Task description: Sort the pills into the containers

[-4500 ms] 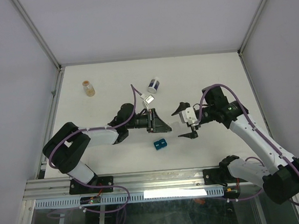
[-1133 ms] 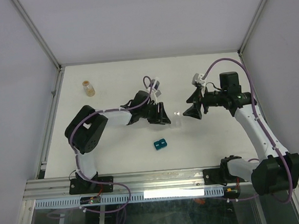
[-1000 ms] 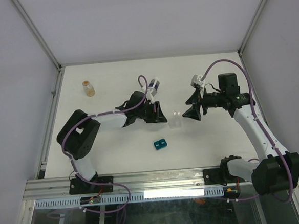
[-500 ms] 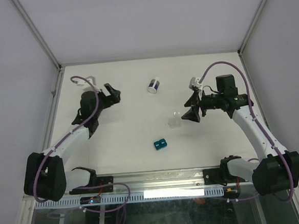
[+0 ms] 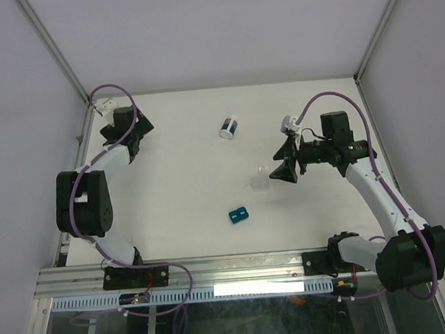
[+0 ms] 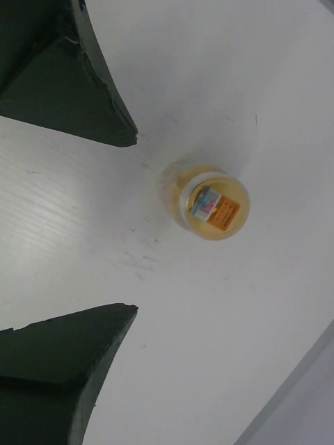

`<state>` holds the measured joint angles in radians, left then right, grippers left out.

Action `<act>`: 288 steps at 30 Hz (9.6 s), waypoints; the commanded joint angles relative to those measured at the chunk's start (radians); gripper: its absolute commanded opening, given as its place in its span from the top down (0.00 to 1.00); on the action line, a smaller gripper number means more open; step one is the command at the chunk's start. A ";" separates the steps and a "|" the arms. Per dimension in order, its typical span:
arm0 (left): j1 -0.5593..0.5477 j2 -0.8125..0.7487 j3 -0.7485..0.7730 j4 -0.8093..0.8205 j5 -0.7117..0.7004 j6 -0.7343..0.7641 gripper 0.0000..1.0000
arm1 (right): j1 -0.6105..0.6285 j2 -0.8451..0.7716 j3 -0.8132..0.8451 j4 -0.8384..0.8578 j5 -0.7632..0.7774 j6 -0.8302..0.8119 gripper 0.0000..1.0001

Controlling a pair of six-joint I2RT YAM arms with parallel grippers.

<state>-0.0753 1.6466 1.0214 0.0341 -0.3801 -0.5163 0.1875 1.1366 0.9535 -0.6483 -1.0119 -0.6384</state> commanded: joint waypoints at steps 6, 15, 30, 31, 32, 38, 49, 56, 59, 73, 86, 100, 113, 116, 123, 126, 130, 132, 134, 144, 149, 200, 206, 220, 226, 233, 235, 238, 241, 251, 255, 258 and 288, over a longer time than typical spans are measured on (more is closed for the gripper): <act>0.056 0.229 0.268 -0.096 -0.090 0.122 0.04 | 0.021 -0.006 0.017 0.022 -0.045 -0.016 0.29; 0.072 0.361 0.393 -0.163 -0.014 0.143 0.28 | 0.023 -0.009 0.018 0.018 -0.042 -0.017 0.29; -0.041 -0.007 0.135 -0.108 0.373 0.040 0.96 | 0.023 -0.005 0.013 -0.006 -0.144 -0.064 0.29; -0.074 -0.050 0.092 -0.085 0.420 0.033 0.97 | 0.023 -0.009 0.005 -0.005 -0.176 -0.080 0.29; -0.108 -0.093 0.057 -0.056 0.468 0.025 0.99 | 0.023 -0.017 -0.004 -0.004 -0.205 -0.100 0.29; -0.299 -0.339 -0.159 0.185 0.785 -0.038 1.00 | 0.025 -0.082 -0.063 0.078 -0.310 -0.198 0.18; -0.719 -0.475 -0.427 0.711 0.639 -0.210 1.00 | 0.064 -0.127 -0.058 0.234 -0.233 0.014 0.16; -0.827 -0.388 -0.384 0.730 0.470 -0.214 1.00 | 0.099 -0.127 -0.102 0.262 -0.194 -0.018 0.16; -0.862 -0.357 -0.370 0.722 0.404 -0.222 1.00 | 0.113 -0.135 -0.114 0.266 -0.176 -0.025 0.16; -0.923 -0.282 -0.307 0.699 0.315 -0.270 1.00 | 0.172 -0.136 -0.175 0.400 0.004 0.055 0.30; -0.928 -0.274 -0.275 0.661 0.345 -0.273 0.67 | 0.190 -0.130 -0.152 0.381 -0.006 0.060 0.81; -0.922 -0.589 -0.428 0.540 0.403 0.058 0.01 | 0.149 -0.120 -0.133 0.335 -0.168 0.085 1.00; -0.848 -0.528 -0.316 0.409 0.583 0.053 0.07 | 0.130 -0.116 -0.127 0.286 -0.206 0.033 1.00; -0.847 -0.483 -0.288 0.410 0.621 0.029 0.14 | 0.130 -0.114 -0.128 0.285 -0.204 0.031 1.00; -0.847 -0.411 -0.257 0.432 0.691 -0.016 0.30 | 0.130 -0.112 -0.127 0.275 -0.195 0.017 1.00; -0.847 -0.382 -0.241 0.430 0.704 -0.030 0.44 | 0.130 -0.113 -0.128 0.274 -0.192 0.016 1.00; -0.845 -0.367 -0.232 0.429 0.711 -0.040 0.82 | 0.130 -0.113 -0.128 0.273 -0.185 0.013 0.97; -0.846 -0.363 -0.233 0.432 0.697 -0.055 0.94 | 0.130 -0.116 -0.131 0.273 -0.178 0.013 0.69; -0.844 -0.363 -0.244 0.445 0.673 -0.082 1.00 | 0.131 -0.119 -0.131 0.274 -0.169 0.015 0.39; -0.843 -0.316 -0.261 0.473 0.592 -0.208 1.00 | 0.144 -0.115 -0.154 0.339 -0.085 0.071 0.26; -0.842 -0.311 -0.257 0.481 0.582 -0.223 1.00 | 0.161 -0.112 -0.169 0.378 -0.074 0.100 0.36; -0.759 -0.578 -0.455 0.545 0.967 0.635 0.13 | 0.109 -0.105 -0.113 0.156 -0.237 -0.115 1.00; -0.751 -0.465 -0.364 0.518 0.997 0.713 0.23 | 0.109 -0.099 -0.114 0.120 -0.234 -0.169 1.00; -0.747 -0.325 -0.273 0.583 1.044 0.618 0.34 | 0.125 -0.080 -0.111 0.098 -0.214 -0.198 1.00; -0.747 -0.311 -0.263 0.598 1.045 0.600 0.37 | 0.130 -0.072 -0.112 0.096 -0.210 -0.196 1.00; -0.747 -0.312 -0.267 0.633 1.039 0.573 0.37 | 0.136 -0.062 -0.107 0.092 -0.199 -0.197 1.00; -0.747 -0.311 -0.268 0.639 1.043 0.567 0.37 | 0.138 -0.061 -0.107 0.091 -0.197 -0.197 1.00; -0.747 -0.306 -0.269 0.652 1.051 0.554 0.38 | 0.138 -0.060 -0.107 0.091 -0.197 -0.196 1.00; -0.746 -0.299 -0.267 0.653 1.056 0.548 0.42 | 0.138 -0.060 -0.106 0.090 -0.195 -0.196 1.00; -0.746 -0.282 -0.253 0.611 1.089 0.525 0.72 | 0.138 -0.061 -0.104 0.088 -0.192 -0.195 1.00; -0.746 -0.280 -0.254 0.614 1.071 0.428 0.93 | 0.138 -0.062 -0.103 0.088 -0.186 -0.192 1.00; -0.747 -0.293 -0.261 0.630 1.030 0.257 1.00 | 0.136 -0.061 -0.104 0.102 -0.182 -0.172 1.00; -0.823 -0.567 -0.360 0.506 0.598 0.230 0.01 | 0.129 -0.045 -0.110 0.137 -0.175 -0.122 1.00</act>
<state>-0.9077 1.1748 0.7265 0.3725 0.1501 -0.4995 0.3183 1.0924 0.8005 -0.5339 -1.1671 -0.7429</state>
